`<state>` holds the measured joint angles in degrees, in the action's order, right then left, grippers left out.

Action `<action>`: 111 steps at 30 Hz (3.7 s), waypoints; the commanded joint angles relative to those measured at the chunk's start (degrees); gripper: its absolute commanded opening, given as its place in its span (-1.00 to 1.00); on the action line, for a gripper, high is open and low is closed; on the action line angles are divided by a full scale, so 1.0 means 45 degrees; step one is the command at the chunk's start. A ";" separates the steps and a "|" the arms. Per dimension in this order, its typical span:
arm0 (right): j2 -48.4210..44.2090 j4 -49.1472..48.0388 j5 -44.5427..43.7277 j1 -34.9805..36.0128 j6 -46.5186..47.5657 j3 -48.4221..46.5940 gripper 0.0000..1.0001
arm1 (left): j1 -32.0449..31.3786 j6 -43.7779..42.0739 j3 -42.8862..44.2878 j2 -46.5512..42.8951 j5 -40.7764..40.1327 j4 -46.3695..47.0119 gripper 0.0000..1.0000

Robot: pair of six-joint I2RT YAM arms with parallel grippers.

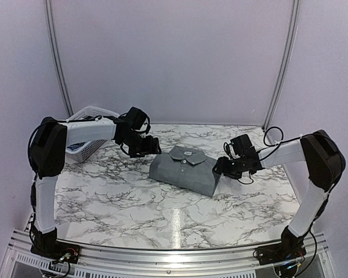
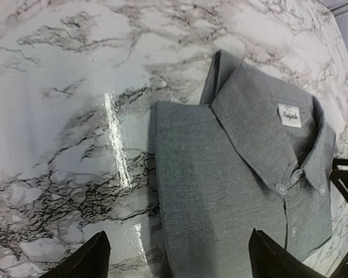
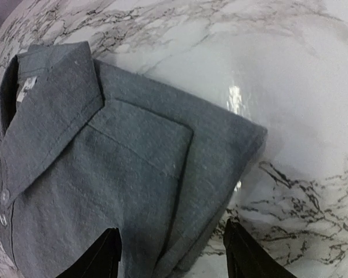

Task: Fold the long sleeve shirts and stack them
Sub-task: Smooth out the square-folded shirt at the center of the board.

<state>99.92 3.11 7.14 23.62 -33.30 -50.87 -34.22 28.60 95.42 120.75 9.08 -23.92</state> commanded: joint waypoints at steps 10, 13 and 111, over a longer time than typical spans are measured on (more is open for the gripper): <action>0.2212 -0.0328 0.0934 -0.0229 0.0608 -0.2173 0.18 | -0.0359 0.0822 -0.1234 0.0892 0.2211 0.2254 0.63; 0.2592 -0.0306 0.1334 -0.0141 0.0914 -0.2484 0.17 | -0.0596 0.1920 -0.2203 0.0293 0.2321 0.2999 0.51; 0.1516 0.2449 -0.0512 0.2422 0.2009 -0.3705 -0.70 | -0.0704 0.2998 -0.4789 -0.1523 -0.1547 0.2051 -0.34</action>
<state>106.61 13.91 4.60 33.71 -23.97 -65.10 -37.60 42.17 71.53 112.33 1.52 -13.43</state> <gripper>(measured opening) 0.168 0.370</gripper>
